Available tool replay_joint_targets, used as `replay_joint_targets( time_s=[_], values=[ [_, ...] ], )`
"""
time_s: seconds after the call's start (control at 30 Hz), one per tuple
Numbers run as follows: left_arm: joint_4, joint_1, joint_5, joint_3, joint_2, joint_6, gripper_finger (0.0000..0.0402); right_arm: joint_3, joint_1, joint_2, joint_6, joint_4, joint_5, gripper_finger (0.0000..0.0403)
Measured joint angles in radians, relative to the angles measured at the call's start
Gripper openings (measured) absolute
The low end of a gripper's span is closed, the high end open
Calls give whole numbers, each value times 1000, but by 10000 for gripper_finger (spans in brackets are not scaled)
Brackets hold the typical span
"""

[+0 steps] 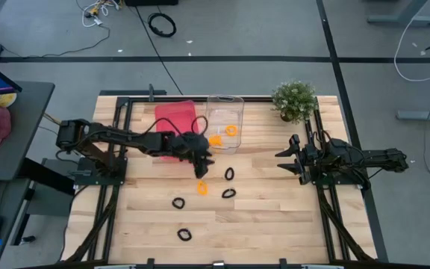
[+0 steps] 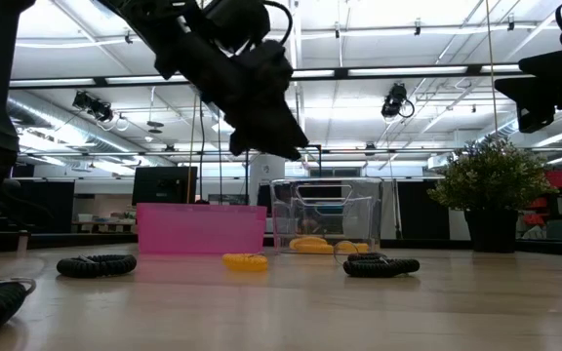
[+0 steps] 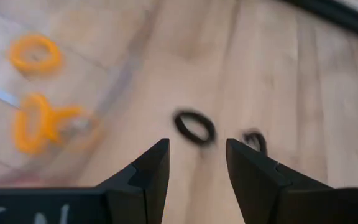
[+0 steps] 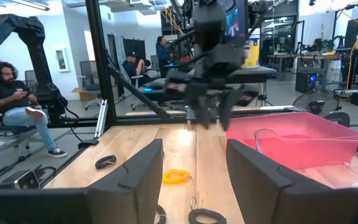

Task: Sort spring keychains
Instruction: Put the yellow spring keychain into the transparent bin

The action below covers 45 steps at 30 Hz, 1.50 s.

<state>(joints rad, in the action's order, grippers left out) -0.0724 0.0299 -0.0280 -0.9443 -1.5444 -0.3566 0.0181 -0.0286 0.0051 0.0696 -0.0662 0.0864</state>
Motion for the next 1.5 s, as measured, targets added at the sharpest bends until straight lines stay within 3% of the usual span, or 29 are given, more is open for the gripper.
replay_joint_targets(
  time_s=[0.4, 0.73, 1.13, 1.37, 1.5],
  values=[
    [-152, -206, -21, 0, 0, 119, 161, 0, 0, 0, 0, 0, 0, 180],
    [-148, -344, -185, 1, -27, 160, 161, 0, 0, 0, 0, 0, 0, 180],
    [-108, -320, -129, -2, -273, 198, 161, 0, 0, 0, 0, 0, 0, 180],
    [-106, -288, -78, -5, -310, 180, 158, 0, 0, 0, 0, 0, 0, 180],
    [-108, -284, -77, -4, -312, 158, 130, 0, 0, 0, 0, 0, 0, 180]
  ],
)
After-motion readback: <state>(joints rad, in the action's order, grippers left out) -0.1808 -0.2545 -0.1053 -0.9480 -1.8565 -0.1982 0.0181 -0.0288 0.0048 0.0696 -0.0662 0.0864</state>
